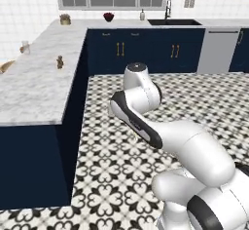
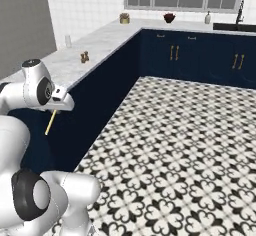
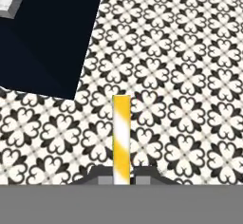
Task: Take a straw from the drawer in front and place it inside the glass cup on the dining counter.
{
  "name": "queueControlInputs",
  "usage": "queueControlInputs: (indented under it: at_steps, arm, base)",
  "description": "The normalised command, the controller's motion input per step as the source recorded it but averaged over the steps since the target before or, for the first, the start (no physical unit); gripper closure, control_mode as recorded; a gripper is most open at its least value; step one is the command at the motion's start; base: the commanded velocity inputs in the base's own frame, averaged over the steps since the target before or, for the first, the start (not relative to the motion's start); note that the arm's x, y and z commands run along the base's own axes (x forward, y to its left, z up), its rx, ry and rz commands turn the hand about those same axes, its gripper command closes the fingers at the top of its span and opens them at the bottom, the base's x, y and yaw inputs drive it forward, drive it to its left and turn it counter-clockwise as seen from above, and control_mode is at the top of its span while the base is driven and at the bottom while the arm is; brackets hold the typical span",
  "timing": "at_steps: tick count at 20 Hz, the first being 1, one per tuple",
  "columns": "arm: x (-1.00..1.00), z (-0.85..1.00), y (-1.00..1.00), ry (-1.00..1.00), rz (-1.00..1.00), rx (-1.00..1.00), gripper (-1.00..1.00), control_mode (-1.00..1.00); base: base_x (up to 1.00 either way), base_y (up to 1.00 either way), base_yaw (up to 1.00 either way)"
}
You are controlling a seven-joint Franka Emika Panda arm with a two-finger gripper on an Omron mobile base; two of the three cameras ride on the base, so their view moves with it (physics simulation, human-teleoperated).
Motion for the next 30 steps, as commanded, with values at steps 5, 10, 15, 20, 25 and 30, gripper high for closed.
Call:
queueControlInputs:
  at_steps: [5, 10, 15, 20, 25, 30]
  arm:
    - [0.00, 0.00, 0.00, 0.00, 0.00, 0.00, 1.00, 1.00]
    - [0.00, 0.00, 0.00, 0.00, 0.00, 0.00, 1.00, 1.00]
    - [0.00, 0.00, 0.00, 0.00, 0.00, 0.00, 1.00, 1.00]
    - [0.00, 0.00, 0.00, 0.00, 0.00, 0.00, 1.00, 1.00]
    - [0.00, 0.00, 0.00, 0.00, 0.00, 0.00, 1.00, 1.00]
    - [0.00, 0.00, 0.00, 0.00, 0.00, 0.00, 1.00, 1.00]
  base:
    - [-0.14, 1.00, -0.16]
    - [0.00, 1.00, -0.22]
    - [0.00, 1.00, -0.28]
    - [0.00, 1.00, -0.32]
    - [0.00, 1.00, -0.36]
    - [0.00, 1.00, -0.37]
